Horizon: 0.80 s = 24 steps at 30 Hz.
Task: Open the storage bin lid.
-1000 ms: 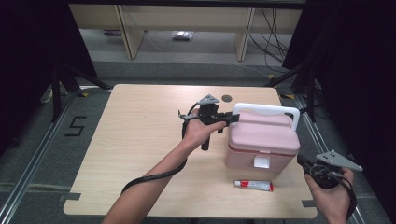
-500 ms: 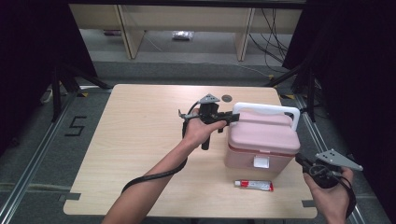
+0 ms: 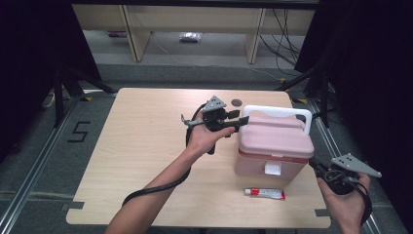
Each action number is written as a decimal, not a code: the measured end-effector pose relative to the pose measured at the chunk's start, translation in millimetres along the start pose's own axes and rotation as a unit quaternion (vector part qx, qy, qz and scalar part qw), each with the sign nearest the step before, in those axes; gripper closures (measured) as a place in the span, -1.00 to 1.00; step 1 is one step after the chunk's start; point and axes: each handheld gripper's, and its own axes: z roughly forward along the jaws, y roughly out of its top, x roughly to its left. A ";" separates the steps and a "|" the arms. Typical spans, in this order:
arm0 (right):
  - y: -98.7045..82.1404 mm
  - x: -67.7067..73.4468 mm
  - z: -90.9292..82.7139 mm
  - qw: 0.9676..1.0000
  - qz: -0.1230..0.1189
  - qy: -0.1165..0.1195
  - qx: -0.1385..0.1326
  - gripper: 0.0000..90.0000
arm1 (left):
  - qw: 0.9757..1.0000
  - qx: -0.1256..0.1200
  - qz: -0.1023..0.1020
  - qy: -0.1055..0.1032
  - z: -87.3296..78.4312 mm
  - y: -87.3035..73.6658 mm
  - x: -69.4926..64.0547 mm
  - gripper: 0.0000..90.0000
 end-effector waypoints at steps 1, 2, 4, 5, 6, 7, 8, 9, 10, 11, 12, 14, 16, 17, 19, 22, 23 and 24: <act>0.3 0.0 0.0 1.000 0.002 0.002 0.000 1.00 | 1.000 -0.010 0.004 -0.003 -5.0 1.2 -2.2 0.22; 0.7 -1.0 -0.7 1.000 -0.007 -0.004 0.003 1.00 | 1.000 -0.016 0.008 -0.009 -8.8 1.9 -4.2 0.29; 1.2 2.7 -1.9 1.000 0.016 -0.003 0.007 1.00 | 0.999 -0.018 0.017 -0.023 -16.1 1.8 -9.1 0.44; 2.2 -0.5 -0.8 1.000 -0.004 -0.005 -0.005 1.00 | 0.999 -0.017 0.024 -0.031 -19.1 0.9 -12.1 0.51; 2.7 -0.4 -0.9 1.000 -0.004 -0.006 0.000 1.00 | 0.999 -0.017 0.024 -0.031 -19.1 0.9 -12.1 0.58; 3.1 -0.4 -0.8 1.000 -0.003 0.000 0.000 1.00 | 0.998 -0.010 0.033 -0.047 -24.1 -2.3 -17.9 0.65; 3.4 1.2 -1.0 1.000 0.006 0.001 0.000 1.00 | 0.998 -0.008 0.035 -0.054 -26.3 -4.3 -20.9 0.72; 4.2 0.9 -1.5 1.000 0.001 -0.003 0.001 1.00 | 0.997 -0.006 0.041 -0.062 -28.0 -6.3 -23.5 0.77; 4.9 0.5 -1.4 1.000 -0.002 -0.001 0.000 1.00 | 0.997 -0.001 0.044 -0.068 -29.5 -8.4 -26.1 0.83; 5.6 1.1 -0.9 1.000 0.000 0.000 -0.005 1.00 | 0.996 0.001 0.048 -0.076 -30.5 -10.5 -28.4 0.86; 5.7 2.8 -1.2 1.000 0.011 0.000 -0.002 1.00 | 0.995 0.004 0.053 -0.081 -31.5 -12.9 -30.8 0.89; 6.5 1.4 -1.9 1.000 -0.001 -0.003 0.001 1.00 | 0.994 0.011 0.056 -0.089 -32.5 -17.8 -34.9 0.94; 7.0 1.5 -2.3 1.000 0.001 -0.004 0.002 1.00 | 0.993 0.021 0.061 -0.102 -32.6 -25.2 -39.5 0.98; 7.5 0.3 -1.9 1.000 -0.008 -0.005 -0.001 1.00 | 0.992 0.024 0.063 -0.107 -32.0 -27.9 -41.1 0.98; 7.7 0.6 -1.8 1.000 -0.006 -0.006 0.000 1.00 | 0.991 0.029 0.067 -0.114 -31.3 -32.3 -43.9 0.99; 9.5 1.7 -2.4 1.000 0.002 -0.002 -0.002 1.00 | 0.985 0.026 0.078 -0.149 -26.2 -51.5 -53.5 0.99; 10.2 0.6 -2.4 1.000 -0.008 -0.007 -0.001 1.00 | 0.984 0.027 0.084 -0.154 -24.1 -56.3 -55.6 0.99; 10.5 -0.3 -2.4 1.000 -0.013 -0.007 -0.004 1.00 | 0.983 0.027 0.086 -0.158 -21.7 -60.4 -57.2 0.99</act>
